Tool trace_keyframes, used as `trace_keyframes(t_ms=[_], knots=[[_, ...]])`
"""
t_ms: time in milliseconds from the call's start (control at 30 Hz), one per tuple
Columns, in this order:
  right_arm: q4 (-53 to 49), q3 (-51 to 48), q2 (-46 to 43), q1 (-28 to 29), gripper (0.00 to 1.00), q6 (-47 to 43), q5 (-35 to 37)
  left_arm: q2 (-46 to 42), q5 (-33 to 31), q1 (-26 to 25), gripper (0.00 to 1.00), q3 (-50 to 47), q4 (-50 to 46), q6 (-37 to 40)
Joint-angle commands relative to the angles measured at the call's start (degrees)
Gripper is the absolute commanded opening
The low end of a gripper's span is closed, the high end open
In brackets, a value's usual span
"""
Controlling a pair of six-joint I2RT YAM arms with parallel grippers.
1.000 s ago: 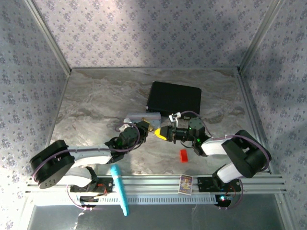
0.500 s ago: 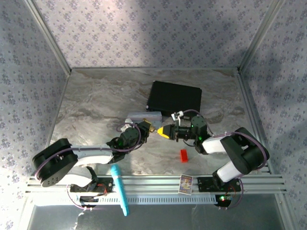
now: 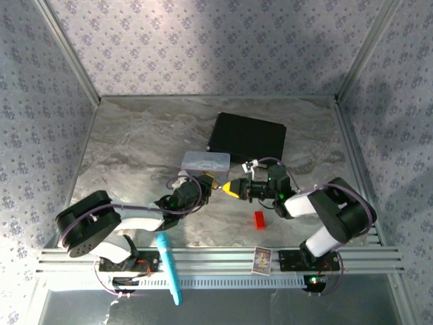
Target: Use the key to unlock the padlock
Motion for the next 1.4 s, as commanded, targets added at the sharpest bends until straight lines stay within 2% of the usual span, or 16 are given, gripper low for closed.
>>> trace_keyframes(t_ms=[0,167,467,733,900,1233,1367], knots=[[0.9,0.7,3.2,-0.1,0.0,0.0,3.2,1.2,4.9,-2.1,0.0,1.2,10.7,-2.0],[2.4,1.6,4.6,1.9,0.0,1.4,4.9,4.9,5.3,-2.2,0.0,1.4,14.7,-3.2],[5.1,-2.6,7.5,2.6,0.0,1.4,9.6,9.5,4.9,-2.7,0.0,2.1,20.6,-6.6],[8.6,-2.5,13.2,1.1,0.0,1.1,9.1,11.0,5.6,-2.9,0.0,2.6,22.3,-7.7],[8.1,-2.6,13.6,1.7,0.0,0.2,9.4,12.2,5.5,-2.9,0.0,2.6,23.5,-8.3],[7.2,-0.6,14.4,2.7,0.0,0.0,9.8,12.7,6.7,-3.5,0.0,4.0,21.0,-7.8],[1.5,1.3,11.8,4.8,0.0,-3.0,11.5,10.9,8.0,-4.7,0.0,6.2,13.1,-6.3]])
